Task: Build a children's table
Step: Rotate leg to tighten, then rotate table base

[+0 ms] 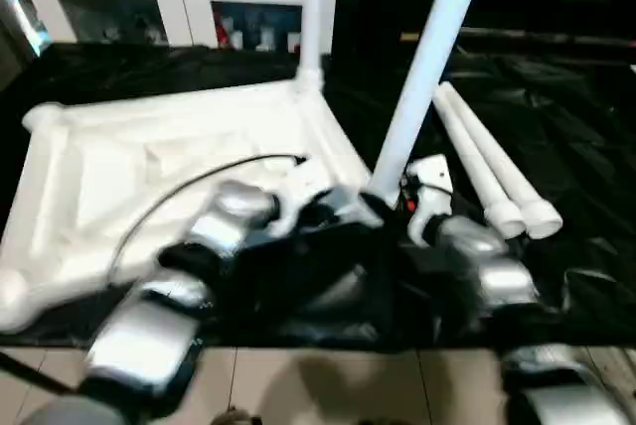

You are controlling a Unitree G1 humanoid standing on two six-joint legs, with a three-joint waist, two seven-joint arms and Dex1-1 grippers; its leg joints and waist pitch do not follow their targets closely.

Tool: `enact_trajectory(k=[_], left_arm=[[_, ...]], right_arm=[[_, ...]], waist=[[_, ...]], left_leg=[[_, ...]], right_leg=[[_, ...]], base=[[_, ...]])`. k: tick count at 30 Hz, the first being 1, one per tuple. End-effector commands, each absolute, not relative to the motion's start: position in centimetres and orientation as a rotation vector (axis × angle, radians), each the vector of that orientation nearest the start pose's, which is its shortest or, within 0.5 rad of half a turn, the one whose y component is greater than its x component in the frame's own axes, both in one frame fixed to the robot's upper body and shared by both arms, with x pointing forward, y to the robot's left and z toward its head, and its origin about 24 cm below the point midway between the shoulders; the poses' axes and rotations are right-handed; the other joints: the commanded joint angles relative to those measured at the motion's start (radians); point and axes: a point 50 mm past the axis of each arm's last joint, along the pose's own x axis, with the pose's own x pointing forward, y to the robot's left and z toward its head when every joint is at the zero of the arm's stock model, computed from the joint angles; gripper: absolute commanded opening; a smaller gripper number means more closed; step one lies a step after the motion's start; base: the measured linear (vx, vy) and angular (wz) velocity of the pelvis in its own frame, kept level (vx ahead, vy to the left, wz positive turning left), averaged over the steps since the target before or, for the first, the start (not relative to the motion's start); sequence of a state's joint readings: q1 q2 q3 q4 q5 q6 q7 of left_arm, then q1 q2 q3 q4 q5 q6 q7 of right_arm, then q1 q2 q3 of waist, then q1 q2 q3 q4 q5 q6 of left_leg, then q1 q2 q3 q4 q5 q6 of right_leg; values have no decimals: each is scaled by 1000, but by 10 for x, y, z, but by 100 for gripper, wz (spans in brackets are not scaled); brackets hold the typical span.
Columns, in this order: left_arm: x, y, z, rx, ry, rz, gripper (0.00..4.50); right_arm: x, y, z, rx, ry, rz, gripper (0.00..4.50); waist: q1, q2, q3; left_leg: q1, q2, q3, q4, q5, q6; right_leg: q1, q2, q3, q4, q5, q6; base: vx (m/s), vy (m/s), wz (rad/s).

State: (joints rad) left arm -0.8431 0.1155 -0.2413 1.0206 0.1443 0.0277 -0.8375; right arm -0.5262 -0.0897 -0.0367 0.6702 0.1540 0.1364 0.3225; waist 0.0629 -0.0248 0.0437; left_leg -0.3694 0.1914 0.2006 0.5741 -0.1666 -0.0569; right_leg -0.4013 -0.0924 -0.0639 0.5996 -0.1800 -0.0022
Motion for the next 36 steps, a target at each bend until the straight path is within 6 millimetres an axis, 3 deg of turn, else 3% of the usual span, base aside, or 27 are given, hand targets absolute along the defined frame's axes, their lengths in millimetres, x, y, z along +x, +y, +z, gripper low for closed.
enact_trajectory(k=[1,2,3,4,6,7,8,13,14,16,18,19,20,21,22,23,26,28,34,35,36], left_arm=[[355,54,51,338,366,-1047,0],[352,38,54,336,331,-1072,0],[352,38,54,336,331,-1072,0],[349,29,55,358,306,-1113,0],[346,24,56,398,274,-1166,0],[345,23,56,418,260,-1188,0],[344,23,56,433,246,-1207,0],[345,28,57,454,217,-1209,0],[346,28,58,455,206,-1196,0],[351,30,62,440,163,-1130,0],[354,31,66,425,141,-1092,0],[357,32,71,392,119,-1060,56],[360,33,74,380,108,-1040,56],[364,36,79,376,93,-1008,59],[367,40,83,383,83,-977,64],[368,41,83,385,80,-967,72],[379,62,93,398,47,-827,103],[382,72,95,415,43,-781,107],[389,142,102,463,89,-531,153],[389,147,103,469,92,-512,166],[388,158,104,486,97,-475,166]], right_arm=[[331,-150,2,185,410,104,272],[331,-140,1,214,413,75,272],[331,-140,1,214,413,75,272],[332,-133,4,194,397,87,272],[333,-129,9,155,360,110,272],[334,-128,11,147,337,119,328],[334,-128,13,137,321,118,342],[334,-144,27,128,221,59,376],[334,-148,31,121,198,46,376],[331,-160,40,111,142,15,376],[329,-164,44,111,123,7,376],[327,-168,45,109,113,7,386],[325,-170,46,104,110,12,386],[321,-173,46,92,107,21,386],[318,-174,47,82,100,26,386],[318,-174,47,80,99,28,386],[312,-174,51,36,83,77,386],[311,-172,52,19,76,108,386],[302,-164,62,-26,26,267,386],[301,-164,63,-24,21,280,386],[300,-163,65,-15,12,311,386]], waist=[[-1,5,-54],[-6,0,-54],[-5,1,-55],[-4,12,-56],[-8,10,-57],[-6,13,-57],[-6,11,-58],[6,9,-60],[10,0,-62],[18,4,-65],[23,3,-69],[24,-2,-72],[22,0,-72],[21,-8,-71],[23,-3,-71],[22,-7,-69],[19,-17,-61],[20,-16,-61],[10,-9,-62],[11,-18,-60],[11,-14,-61]], left_leg=[[23,37,-23,-70,-309,-6],[23,38,-21,-71,-321,-6],[25,39,-23,-72,-324,-8],[21,38,-25,-74,-322,-8],[18,36,-23,-74,-324,-3],[18,36,-24,-73,-325,1],[20,35,-21,-71,-326,5],[23,37,-15,-66,-269,32],[18,37,-14,-64,-238,45],[11,38,-16,-62,-176,64],[14,40,-14,-57,-134,85],[10,39,-15,-54,-101,104],[5,38,-16,-53,-82,118],[5,39,-14,-53,-88,124],[7,39,-14,-52,-104,126],[8,40,-15,-54,-121,125],[8,38,-14,-57,-173,109],[7,37,-15,-57,-172,101],[8,39,-16,-57,-155,89],[6,42,-18,-58,-157,87],[9,43,-17,-58,-160,85]], right_leg=[[30,-59,41,-93,-366,-170],[27,-57,43,-97,-358,-168],[27,-57,42,-96,-354,-168],[33,-57,41,-94,-336,-167],[35,-54,41,-93,-291,-168],[35,-54,41,-94,-288,-168],[34,-55,43,-94,-279,-172],[34,-55,45,-87,-208,-198],[40,-56,45,-81,-187,-198],[47,-56,44,-72,-127,-195],[45,-55,44,-63,-58,-206],[50,-55,43,-55,-9,-214],[50,-54,41,-50,24,-221],[49,-54,41,-52,25,-224],[50,-56,40,-53,14,-228],[47,-56,39,-54,-8,-226],[46,-57,40,-66,-101,-203],[46,-55,40,-67,-132,-186],[43,-50,40,-59,-91,-189],[46,-52,40,-56,-95,-195],[44,-52,40,-56,-95,-197]], base=[[0,0,0],[0,0,0],[0,0,0],[0,0,0],[0,0,0],[0,0,0],[0,0,0],[0,0,0],[0,0,0],[0,0,0],[0,0,0],[0,0,0],[0,0,0],[0,0,0],[0,0,0],[0,0,0],[0,0,0],[0,0,0],[0,0,0],[0,0,0],[0,0,0]])
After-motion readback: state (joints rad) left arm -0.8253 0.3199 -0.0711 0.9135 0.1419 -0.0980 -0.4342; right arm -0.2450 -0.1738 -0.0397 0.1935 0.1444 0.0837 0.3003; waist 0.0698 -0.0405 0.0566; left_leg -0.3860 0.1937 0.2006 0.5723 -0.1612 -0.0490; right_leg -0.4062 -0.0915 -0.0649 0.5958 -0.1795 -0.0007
